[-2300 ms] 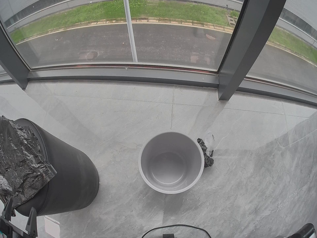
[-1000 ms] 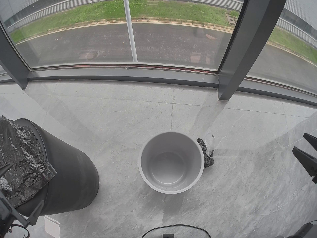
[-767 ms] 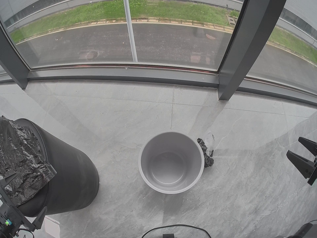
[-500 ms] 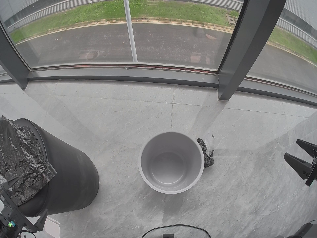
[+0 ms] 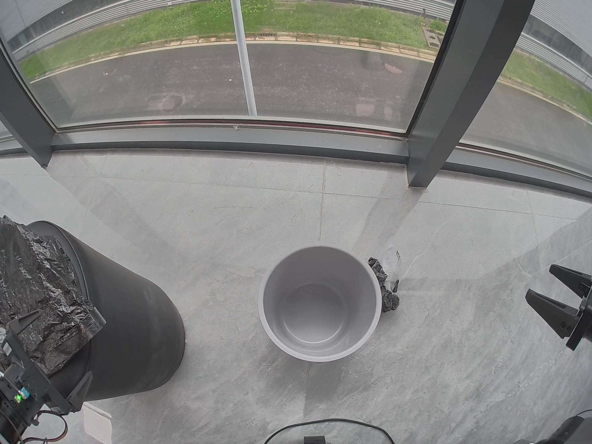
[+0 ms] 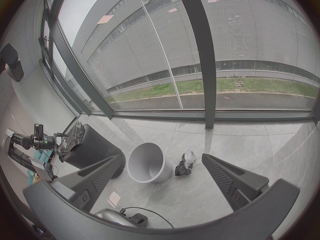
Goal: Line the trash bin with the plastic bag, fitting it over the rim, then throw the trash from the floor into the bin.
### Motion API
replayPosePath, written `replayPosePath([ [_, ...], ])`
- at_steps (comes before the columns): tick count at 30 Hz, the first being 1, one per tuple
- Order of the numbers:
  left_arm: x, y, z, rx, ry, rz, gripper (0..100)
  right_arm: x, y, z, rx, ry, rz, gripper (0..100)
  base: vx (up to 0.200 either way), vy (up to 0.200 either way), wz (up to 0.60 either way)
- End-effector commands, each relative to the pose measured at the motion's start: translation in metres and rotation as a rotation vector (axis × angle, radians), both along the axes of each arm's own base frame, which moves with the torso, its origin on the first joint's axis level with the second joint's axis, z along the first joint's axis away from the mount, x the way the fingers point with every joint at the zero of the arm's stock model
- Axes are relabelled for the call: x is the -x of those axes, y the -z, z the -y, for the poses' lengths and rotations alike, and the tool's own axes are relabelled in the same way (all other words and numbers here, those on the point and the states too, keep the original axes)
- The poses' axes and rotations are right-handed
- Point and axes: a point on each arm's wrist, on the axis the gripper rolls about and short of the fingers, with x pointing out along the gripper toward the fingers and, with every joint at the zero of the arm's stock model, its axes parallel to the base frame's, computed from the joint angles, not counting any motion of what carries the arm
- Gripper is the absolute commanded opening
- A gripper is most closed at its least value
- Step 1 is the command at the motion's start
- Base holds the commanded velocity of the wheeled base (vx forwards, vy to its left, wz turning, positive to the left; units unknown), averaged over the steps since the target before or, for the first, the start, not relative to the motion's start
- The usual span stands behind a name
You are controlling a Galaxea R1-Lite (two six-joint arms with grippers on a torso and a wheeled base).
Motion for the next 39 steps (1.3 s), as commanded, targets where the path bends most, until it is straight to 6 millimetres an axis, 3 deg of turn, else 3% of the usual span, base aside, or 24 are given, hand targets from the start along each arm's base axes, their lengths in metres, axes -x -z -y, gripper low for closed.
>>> replayPosePath([
  [1,-0.027,0.001,0.003,-0.010,0.002,-0.078,100,0.000,0.001,0.000,0.000,-0.002,-0.004,100,0.000,0.000,0.00],
  [6,-0.042,0.002,0.005,-0.017,0.001,-0.081,100,0.000,0.000,0.000,0.000,-0.002,-0.001,100,0.000,0.000,0.00],
  [31,-0.068,-0.004,0.007,-0.031,-0.129,-0.004,100,0.000,0.000,0.000,-0.002,-0.001,0.001,100,0.000,0.000,0.00],
  [39,-0.068,-0.006,0.006,-0.023,-0.143,0.039,100,0.001,0.000,0.000,-0.001,-0.001,0.003,100,0.000,0.000,0.00],
])
